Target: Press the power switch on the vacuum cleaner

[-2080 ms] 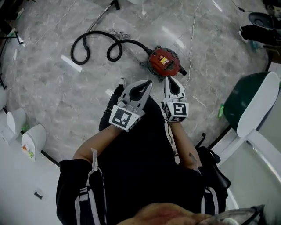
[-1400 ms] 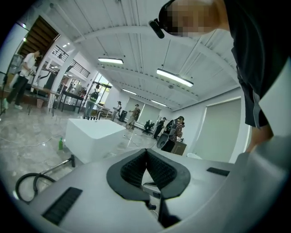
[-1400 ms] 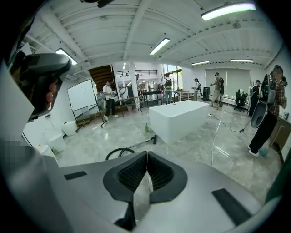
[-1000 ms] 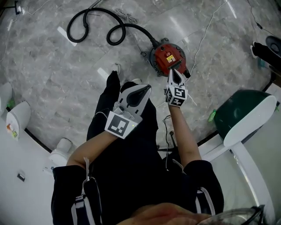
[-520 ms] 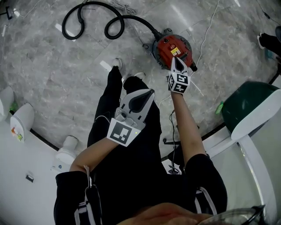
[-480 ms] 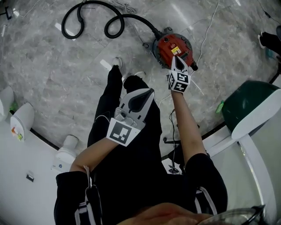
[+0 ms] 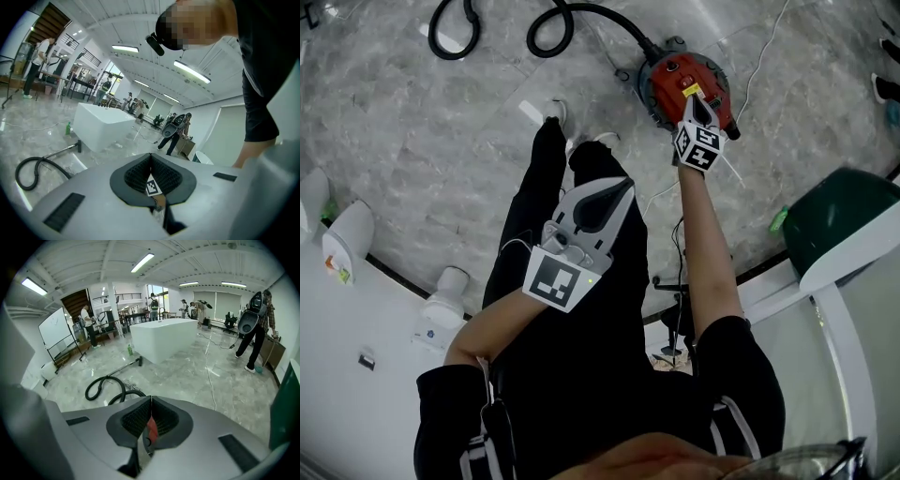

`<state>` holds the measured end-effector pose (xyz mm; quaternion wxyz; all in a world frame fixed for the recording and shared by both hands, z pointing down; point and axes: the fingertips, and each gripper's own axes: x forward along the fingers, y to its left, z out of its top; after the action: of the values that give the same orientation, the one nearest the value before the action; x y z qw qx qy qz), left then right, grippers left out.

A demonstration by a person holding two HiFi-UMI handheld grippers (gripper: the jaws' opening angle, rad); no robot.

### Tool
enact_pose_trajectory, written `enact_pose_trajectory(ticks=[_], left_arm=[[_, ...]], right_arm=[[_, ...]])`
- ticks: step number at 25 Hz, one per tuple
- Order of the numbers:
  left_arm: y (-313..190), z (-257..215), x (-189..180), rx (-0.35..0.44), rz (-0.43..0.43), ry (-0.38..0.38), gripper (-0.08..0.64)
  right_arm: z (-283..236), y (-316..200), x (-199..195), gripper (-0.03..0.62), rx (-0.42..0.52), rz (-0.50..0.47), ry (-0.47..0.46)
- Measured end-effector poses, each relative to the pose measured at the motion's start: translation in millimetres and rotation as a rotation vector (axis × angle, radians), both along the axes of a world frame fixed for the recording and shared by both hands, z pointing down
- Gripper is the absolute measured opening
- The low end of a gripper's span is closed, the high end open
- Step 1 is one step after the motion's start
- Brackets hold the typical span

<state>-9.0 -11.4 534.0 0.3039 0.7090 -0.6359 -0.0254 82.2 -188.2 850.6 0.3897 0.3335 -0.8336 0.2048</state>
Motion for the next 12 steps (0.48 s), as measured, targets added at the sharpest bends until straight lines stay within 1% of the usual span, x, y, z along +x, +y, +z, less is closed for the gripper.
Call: enact_pose_trajectory(ticks=[5,9,12], left_arm=[[2,16,-2,-0.02,0.023,-0.009,0.018],[7,27,-4,-0.02,0.015,0.0,0.018],[18,47,-5,-0.062,0.024,0.017,0.018]], right_arm=[[34,-7,11,0.018,-0.01,0.024,0.039],[51,-8,15,0.018,-0.015,0.019,0.053],[65,-4,9,0.018,-0.025,0.006,0.061]])
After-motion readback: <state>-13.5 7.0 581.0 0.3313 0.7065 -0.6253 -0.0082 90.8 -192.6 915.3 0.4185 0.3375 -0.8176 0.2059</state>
